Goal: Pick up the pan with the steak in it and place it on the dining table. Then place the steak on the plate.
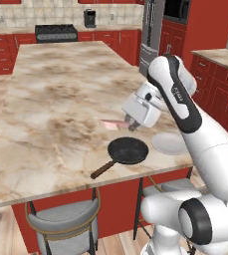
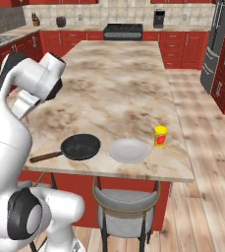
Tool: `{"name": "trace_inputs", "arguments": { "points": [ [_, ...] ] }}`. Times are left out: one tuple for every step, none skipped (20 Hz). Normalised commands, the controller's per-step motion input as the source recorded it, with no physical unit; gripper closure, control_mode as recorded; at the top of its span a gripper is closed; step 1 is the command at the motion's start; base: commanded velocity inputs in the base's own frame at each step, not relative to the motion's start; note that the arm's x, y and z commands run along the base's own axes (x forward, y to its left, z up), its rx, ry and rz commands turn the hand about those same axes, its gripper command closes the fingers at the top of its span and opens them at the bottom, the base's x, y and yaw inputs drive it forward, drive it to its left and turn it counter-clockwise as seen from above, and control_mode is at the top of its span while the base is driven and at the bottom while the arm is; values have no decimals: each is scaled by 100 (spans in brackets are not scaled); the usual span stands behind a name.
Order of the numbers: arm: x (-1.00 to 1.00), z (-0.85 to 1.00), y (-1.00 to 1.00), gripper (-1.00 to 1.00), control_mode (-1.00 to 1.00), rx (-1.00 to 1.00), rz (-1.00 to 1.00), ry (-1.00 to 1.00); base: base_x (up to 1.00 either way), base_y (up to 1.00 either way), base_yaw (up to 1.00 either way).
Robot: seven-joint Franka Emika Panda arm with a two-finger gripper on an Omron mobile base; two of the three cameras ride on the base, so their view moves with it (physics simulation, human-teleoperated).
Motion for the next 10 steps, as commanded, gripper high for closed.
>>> {"name": "trace_inputs", "arguments": {
  "points": [
    [-76, -4, -10, 100, -100, -20, 8, 0, 0, 0, 0],
    [-59, -9, -22, 100, -100, -22, 7, 0, 0, 0, 0],
    [-45, -11, -30, 100, -100, -23, 5, 0, 0, 0, 0],
    [-35, -15, -41, 100, -100, -23, 4, 0, 0, 0, 0],
    [-27, -16, -49, 100, -100, -23, 2, 1, 0, 0, 0],
    [-19, -16, -57, 100, -100, -23, 2, 1, 0, 0, 0],
    [-8, -18, -62, 100, -100, -24, 0, 2, 0, 0, 0],
    [0, -18, -69, 100, -100, -24, 0, 1, 0, 0, 0],
    [0, -17, -71, 100, -100, -24, 0, 0, 0, 0, 0],
    [0, -16, -73, 100, -100, -24, 0, 0, 0, 0, 0]
  ]
}}
